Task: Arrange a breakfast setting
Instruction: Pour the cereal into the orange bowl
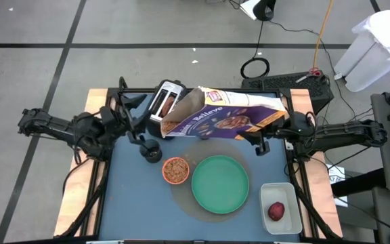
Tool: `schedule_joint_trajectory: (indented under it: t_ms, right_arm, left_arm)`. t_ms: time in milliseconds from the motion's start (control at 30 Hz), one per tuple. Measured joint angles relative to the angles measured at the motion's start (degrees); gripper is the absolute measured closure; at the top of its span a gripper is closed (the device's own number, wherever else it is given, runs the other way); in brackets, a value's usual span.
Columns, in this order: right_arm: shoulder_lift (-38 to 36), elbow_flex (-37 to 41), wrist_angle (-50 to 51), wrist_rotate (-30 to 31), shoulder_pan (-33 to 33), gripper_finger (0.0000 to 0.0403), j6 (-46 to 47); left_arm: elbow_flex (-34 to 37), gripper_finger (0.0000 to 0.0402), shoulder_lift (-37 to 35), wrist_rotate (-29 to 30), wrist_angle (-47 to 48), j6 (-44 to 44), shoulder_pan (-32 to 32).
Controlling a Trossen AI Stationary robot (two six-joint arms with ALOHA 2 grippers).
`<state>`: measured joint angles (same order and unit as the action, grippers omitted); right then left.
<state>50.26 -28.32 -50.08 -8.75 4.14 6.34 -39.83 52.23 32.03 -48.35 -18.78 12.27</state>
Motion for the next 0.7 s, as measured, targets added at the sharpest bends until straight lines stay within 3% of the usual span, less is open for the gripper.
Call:
schedule_joint_trajectory:
  t_ms: [333, 700]
  right_arm:
    - [0.0, 0.0, -3.66, 0.5, 0.0, 0.0232, -1.53]
    - [0.02, 0.0, -4.56, 1.53, 0.02, 0.0232, -1.77]
  left_arm:
    - [0.0, 0.0096, 7.35, -3.59, 6.07, 3.93, 0.0]
    - [-0.18, 0.0096, 22.64, -6.06, -12.57, 4.45, -1.84]
